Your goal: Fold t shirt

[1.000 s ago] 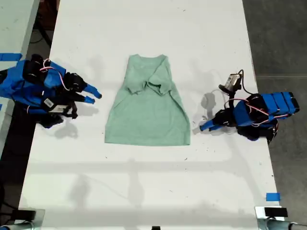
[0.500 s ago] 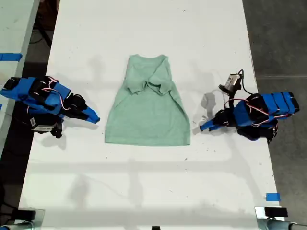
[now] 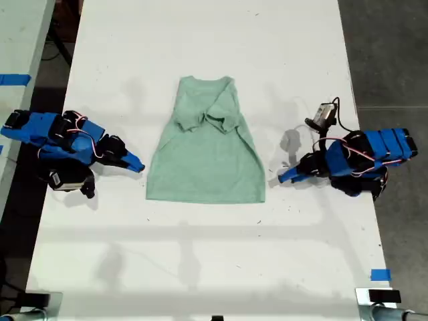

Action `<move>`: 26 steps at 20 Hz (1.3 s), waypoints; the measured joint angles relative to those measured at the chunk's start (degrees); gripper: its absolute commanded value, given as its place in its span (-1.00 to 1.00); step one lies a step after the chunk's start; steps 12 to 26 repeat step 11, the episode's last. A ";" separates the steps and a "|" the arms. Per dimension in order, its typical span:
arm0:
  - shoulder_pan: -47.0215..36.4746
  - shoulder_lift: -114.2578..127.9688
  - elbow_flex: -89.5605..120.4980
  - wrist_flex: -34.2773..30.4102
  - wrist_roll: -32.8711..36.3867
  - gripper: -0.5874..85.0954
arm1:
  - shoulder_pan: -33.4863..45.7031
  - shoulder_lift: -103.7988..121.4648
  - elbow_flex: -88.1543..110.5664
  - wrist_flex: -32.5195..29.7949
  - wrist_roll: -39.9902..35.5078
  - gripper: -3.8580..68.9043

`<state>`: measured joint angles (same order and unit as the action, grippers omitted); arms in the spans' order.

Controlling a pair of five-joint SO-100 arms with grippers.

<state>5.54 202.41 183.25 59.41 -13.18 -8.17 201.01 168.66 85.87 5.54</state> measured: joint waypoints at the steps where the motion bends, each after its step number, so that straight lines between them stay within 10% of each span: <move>1: -0.62 0.00 0.00 0.00 0.79 -0.99 | 0.00 0.00 0.00 0.00 0.00 -0.38; 10: -18.28 0.00 0.00 0.09 7.73 -0.99 | 0.00 0.00 0.00 0.00 0.00 -0.38; 26: -18.81 0.00 0.00 0.09 7.73 -0.99 | 0.00 0.00 0.00 0.00 0.00 -0.38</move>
